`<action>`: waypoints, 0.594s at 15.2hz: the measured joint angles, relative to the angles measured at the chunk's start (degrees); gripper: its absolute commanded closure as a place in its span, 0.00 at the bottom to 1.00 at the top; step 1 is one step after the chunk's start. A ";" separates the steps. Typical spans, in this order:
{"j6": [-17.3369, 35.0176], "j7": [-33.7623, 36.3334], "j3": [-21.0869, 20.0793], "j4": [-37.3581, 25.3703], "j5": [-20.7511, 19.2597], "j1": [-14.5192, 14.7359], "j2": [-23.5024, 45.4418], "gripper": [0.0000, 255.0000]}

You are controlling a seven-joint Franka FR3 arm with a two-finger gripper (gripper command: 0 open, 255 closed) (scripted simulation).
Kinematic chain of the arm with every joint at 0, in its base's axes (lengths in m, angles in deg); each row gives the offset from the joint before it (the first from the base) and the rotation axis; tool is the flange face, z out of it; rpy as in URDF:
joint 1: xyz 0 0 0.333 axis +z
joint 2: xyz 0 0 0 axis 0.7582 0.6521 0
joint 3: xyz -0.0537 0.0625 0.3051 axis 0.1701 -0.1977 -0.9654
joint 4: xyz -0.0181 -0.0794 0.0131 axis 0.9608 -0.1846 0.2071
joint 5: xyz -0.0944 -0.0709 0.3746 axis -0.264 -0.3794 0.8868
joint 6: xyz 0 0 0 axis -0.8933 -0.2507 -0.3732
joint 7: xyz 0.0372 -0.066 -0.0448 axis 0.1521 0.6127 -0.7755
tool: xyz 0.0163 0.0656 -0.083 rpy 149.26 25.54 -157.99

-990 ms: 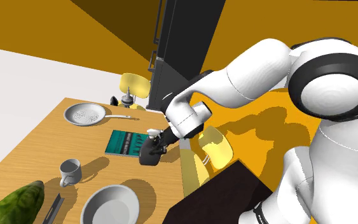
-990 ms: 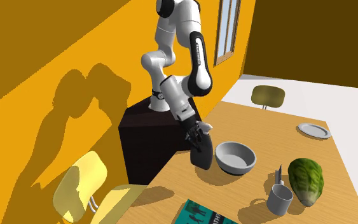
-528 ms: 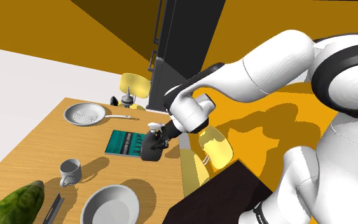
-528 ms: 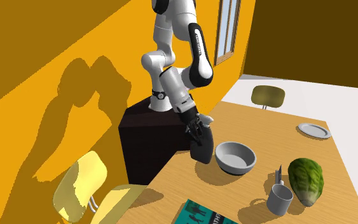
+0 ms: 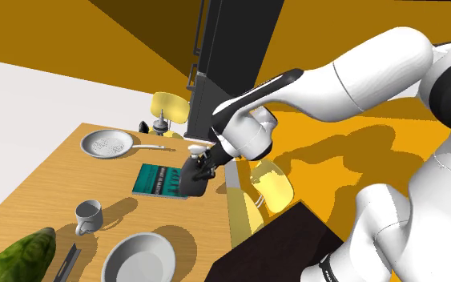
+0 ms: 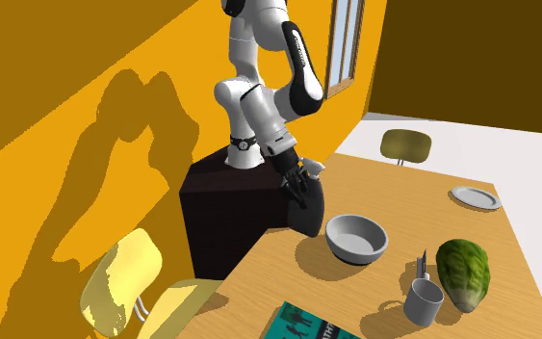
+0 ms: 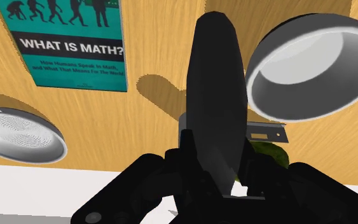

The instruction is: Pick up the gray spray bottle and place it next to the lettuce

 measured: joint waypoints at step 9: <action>0.95 14.01 1.85 2.48 -16.28 0.97 -8.26 1.00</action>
